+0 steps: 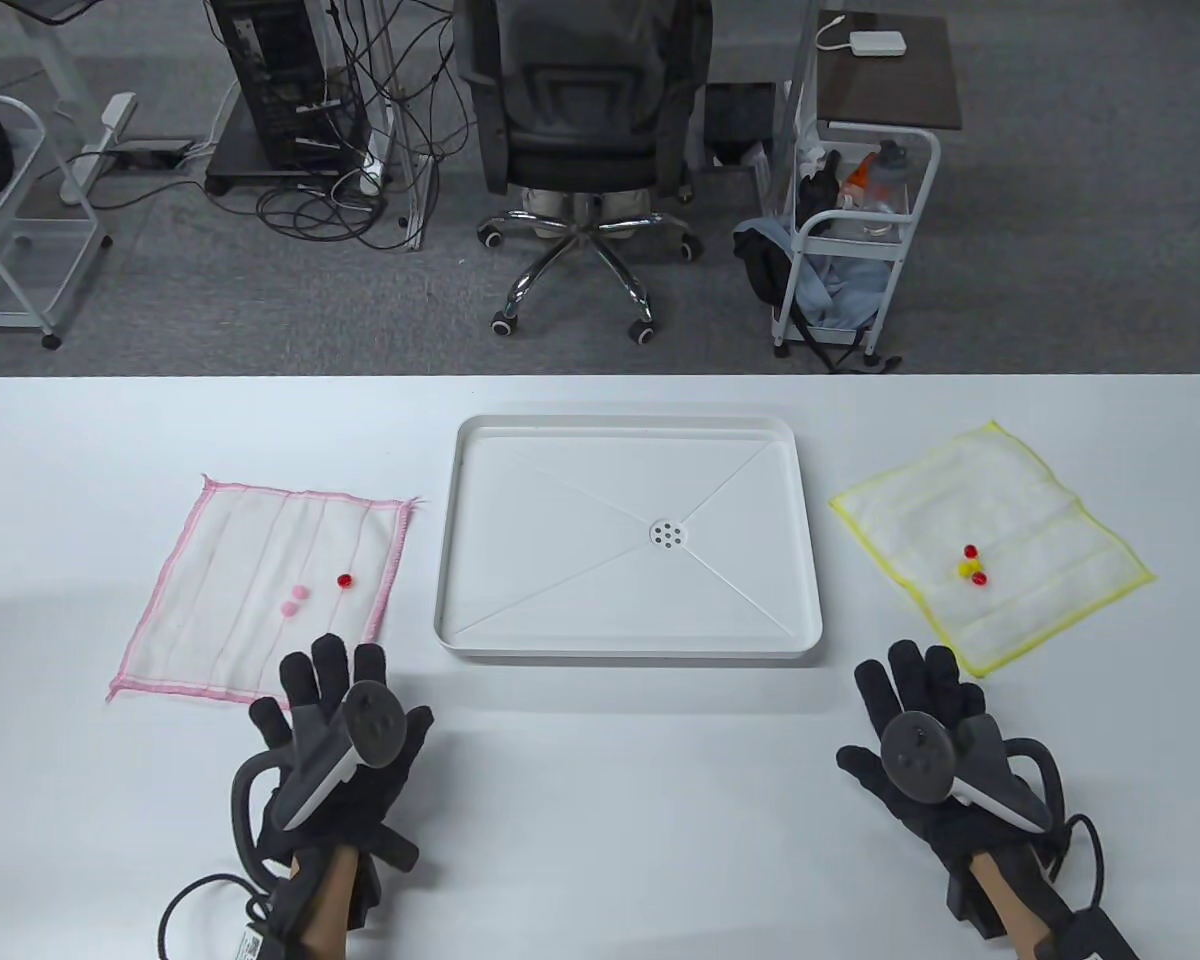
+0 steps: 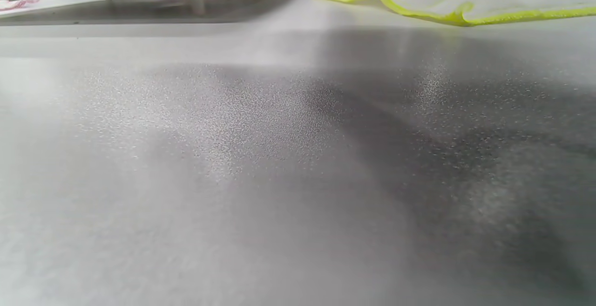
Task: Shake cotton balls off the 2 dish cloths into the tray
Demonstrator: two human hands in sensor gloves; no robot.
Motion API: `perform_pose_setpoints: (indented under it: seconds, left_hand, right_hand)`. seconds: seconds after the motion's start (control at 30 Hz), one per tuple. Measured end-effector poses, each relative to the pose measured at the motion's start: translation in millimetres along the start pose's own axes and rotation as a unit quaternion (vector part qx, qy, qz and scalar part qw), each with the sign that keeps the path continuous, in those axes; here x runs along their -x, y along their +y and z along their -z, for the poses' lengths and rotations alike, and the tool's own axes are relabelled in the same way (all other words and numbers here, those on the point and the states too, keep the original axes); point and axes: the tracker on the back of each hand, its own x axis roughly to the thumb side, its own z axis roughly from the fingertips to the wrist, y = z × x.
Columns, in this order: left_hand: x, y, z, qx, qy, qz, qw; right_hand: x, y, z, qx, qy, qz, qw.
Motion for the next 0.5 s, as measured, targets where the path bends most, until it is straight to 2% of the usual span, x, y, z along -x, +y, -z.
perform_pose_setpoints:
  seconds: [0.17,0.27,0.43,0.5]
  left_hand:
    - [13.4,-2.8,22.3,0.048,0.03,-0.014,0.998]
    - [20.5,-9.6,33.2,0.094,0.04,-0.018,0.995]
    - [22.8,-21.5,39.7,0.152,0.039,-0.008,0.988]
    - [23.1,-24.3,40.8,0.16,0.04,-0.006,0.986]
  right_hand:
    - [0.4,-0.3,-0.3,-0.002,0.003,0.001,1.0]
    - [1.0,-0.4,0.0,-0.002,0.006,0.002,1.0]
    - [1.8,-0.6,0.1,-0.003,0.013,0.0,1.0]
    - [1.8,-0.7,0.0,-0.002,0.014,-0.001,1.0]
